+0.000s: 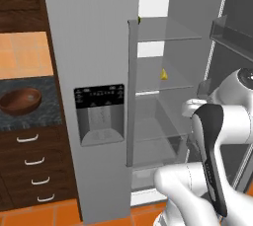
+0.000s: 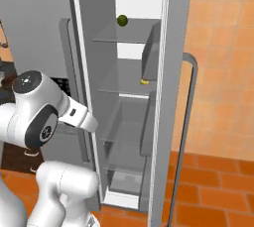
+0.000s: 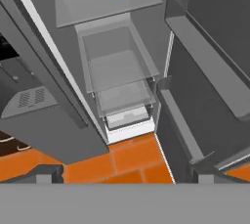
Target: Grab a lemon wedge from the fridge and one ice cube from the ice bowl, and put them in the glass of lemonade.
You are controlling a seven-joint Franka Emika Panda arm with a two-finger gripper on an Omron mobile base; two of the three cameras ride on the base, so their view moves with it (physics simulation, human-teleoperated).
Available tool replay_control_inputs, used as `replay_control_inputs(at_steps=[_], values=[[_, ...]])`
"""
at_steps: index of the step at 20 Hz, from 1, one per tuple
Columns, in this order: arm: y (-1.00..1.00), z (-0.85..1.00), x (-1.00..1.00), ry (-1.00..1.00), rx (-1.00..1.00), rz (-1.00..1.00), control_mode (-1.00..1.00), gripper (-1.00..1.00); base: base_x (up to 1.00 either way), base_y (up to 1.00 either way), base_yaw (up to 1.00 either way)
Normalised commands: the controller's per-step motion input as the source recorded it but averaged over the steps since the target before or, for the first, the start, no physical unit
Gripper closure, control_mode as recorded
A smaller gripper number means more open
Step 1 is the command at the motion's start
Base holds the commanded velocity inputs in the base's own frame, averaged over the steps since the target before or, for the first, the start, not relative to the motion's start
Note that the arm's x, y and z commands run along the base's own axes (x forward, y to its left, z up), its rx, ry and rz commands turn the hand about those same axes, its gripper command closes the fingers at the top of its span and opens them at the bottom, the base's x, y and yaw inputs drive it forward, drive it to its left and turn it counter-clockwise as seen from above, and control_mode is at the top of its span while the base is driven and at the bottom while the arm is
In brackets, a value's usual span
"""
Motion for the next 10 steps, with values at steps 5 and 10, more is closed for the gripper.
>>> replay_control_inputs(at_steps=[5, 10], values=[[0.00, 0.00, 0.00, 0.00, 0.00, 0.00, 1.00, -1.00, 0.60, -0.10, -0.14], [0.00, 0.00, 0.00, 0.00, 0.00, 0.00, 1.00, -1.00, 0.32, -0.25, -0.05]])
